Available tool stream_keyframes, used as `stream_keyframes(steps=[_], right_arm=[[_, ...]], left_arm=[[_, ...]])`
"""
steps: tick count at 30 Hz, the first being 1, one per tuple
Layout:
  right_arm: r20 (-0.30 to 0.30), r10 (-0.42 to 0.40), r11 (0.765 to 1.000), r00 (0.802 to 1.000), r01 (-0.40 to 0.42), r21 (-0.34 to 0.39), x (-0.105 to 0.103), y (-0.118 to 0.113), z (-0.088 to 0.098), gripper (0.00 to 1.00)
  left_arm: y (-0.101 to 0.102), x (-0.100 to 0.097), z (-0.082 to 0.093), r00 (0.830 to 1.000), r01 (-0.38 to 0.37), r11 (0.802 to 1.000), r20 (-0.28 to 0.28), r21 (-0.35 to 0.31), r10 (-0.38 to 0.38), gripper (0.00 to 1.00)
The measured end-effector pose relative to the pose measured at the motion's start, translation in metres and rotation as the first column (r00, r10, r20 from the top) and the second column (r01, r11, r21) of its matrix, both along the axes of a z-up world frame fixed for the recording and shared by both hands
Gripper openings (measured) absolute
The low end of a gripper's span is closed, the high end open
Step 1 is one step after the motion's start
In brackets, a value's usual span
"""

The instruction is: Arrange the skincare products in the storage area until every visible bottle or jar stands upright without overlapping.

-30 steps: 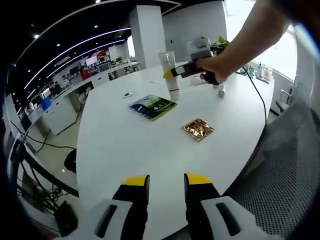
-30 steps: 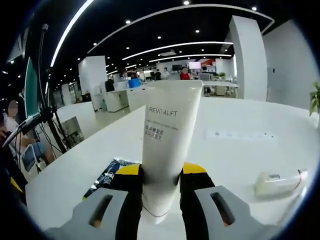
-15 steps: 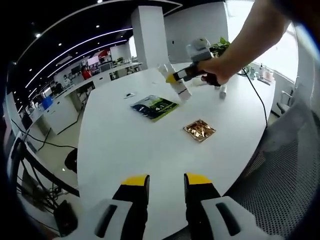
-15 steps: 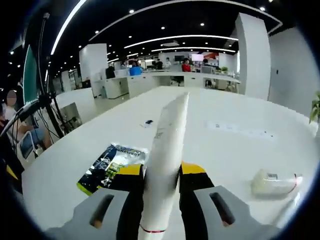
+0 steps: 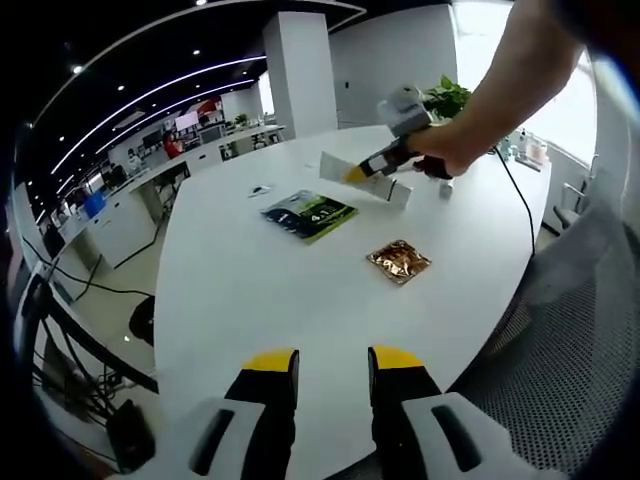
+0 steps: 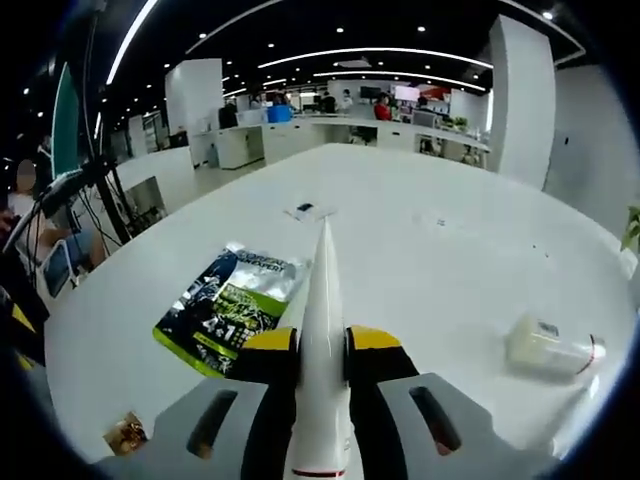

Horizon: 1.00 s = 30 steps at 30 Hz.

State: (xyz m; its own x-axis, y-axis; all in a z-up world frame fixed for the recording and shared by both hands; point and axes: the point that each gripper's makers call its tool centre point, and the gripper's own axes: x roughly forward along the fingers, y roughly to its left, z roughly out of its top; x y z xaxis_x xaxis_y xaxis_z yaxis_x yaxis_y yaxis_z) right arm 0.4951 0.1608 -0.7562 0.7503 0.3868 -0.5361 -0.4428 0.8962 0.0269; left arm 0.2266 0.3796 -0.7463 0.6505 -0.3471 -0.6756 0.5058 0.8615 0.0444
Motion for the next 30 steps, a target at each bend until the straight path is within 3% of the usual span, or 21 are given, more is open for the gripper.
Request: stream_keyframes(steps=[16,30], right_arm=[[0.006,-0.013,0.998,1.0,0.013,0.055,0.007,0.002,0.015,0.16],[-0.02,0.002,0.998,1.0,-0.001,0.061,-0.027,0.017,0.029,0.15]], left_arm=[[0.002,0.001,0.001,1.0,-0.011,1.0,0.005,-0.006,0.011,0.29],[0.0,0.001,0.004,1.0,-0.001,1.0,0.016,-0.001,0.001,0.29]])
